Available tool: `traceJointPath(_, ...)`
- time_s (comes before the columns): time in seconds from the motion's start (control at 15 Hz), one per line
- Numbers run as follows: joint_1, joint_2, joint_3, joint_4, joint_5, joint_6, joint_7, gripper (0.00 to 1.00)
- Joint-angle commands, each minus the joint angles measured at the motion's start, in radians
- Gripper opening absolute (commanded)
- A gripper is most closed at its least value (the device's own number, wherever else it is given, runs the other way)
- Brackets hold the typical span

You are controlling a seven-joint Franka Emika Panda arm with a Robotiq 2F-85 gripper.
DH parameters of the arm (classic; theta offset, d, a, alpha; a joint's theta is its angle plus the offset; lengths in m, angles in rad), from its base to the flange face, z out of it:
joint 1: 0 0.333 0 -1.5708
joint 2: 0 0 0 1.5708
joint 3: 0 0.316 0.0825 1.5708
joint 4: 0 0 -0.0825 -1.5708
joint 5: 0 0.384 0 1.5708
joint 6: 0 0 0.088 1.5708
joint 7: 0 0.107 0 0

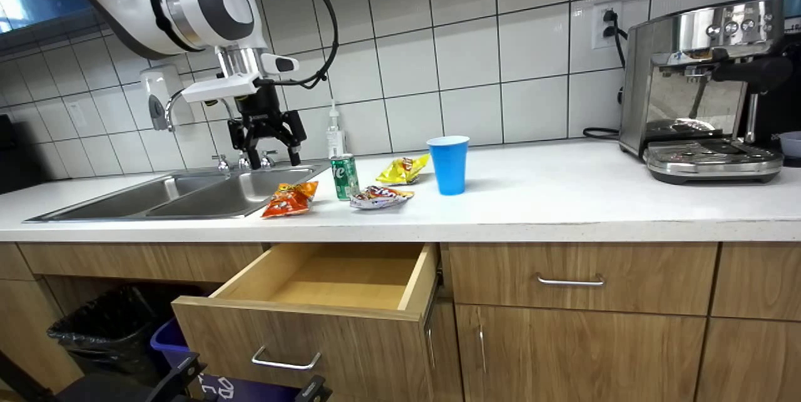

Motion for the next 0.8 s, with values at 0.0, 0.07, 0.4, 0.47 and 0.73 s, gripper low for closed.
traceJointPath(0.0, -0.003, 0.095, 0.008, 0.108, -0.007, 0.010, -0.054, 1.00)
traceJointPath(0.07, -0.001, 0.115, 0.008, 0.128, -0.015, 0.016, -0.059, 1.00)
traceJointPath(0.4, 0.015, 0.214, 0.011, 0.230, -0.034, 0.041, -0.078, 1.00)
traceJointPath(0.47, 0.019, 0.230, 0.011, 0.247, -0.034, 0.045, -0.080, 1.00)
traceJointPath(0.73, 0.038, 0.289, 0.005, 0.303, -0.055, 0.066, -0.070, 1.00)
